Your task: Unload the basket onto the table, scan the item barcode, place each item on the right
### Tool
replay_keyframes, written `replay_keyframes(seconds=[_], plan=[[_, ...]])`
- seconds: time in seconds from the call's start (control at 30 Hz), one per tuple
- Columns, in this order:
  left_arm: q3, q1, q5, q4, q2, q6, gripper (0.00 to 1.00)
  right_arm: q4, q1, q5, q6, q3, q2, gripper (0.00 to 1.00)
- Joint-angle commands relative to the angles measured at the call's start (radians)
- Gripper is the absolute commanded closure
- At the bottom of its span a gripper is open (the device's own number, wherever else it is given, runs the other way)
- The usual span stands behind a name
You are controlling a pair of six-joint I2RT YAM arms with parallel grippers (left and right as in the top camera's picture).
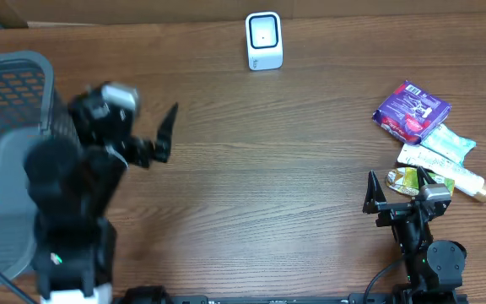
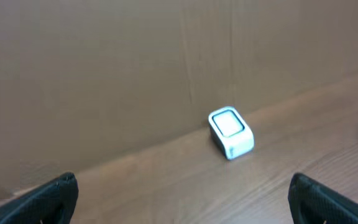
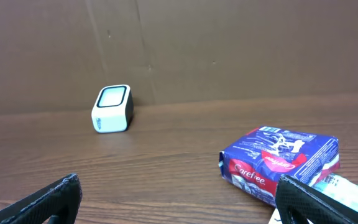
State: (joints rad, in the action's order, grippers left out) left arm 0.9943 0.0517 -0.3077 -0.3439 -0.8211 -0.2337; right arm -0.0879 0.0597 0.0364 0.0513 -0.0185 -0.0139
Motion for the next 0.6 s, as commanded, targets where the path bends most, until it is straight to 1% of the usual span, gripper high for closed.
replay_keyframes(seconds=[0.0,0.1,0.27,0.37,0.57], plan=[[-0.233,-0.006,-0.003,0.152,0.153,-0.058,0.00,0.006,0.003,-0.010,-0.003,0.010,0.011,0.00],[-0.417,-0.006,0.001,0.293,0.261,-0.059,0.00,0.006,0.003,-0.009,-0.003,0.010,0.011,0.00],[-0.655,-0.006,0.004,0.429,0.407,-0.082,0.01,0.006,0.003,-0.009,-0.003,0.010,0.011,0.00],[-0.769,-0.006,0.004,0.473,0.490,-0.110,0.01,0.006,0.003,-0.009,-0.003,0.010,0.011,0.00],[-0.937,-0.006,0.004,0.482,0.647,-0.218,0.01,0.006,0.003,-0.009,-0.003,0.010,0.011,0.00]])
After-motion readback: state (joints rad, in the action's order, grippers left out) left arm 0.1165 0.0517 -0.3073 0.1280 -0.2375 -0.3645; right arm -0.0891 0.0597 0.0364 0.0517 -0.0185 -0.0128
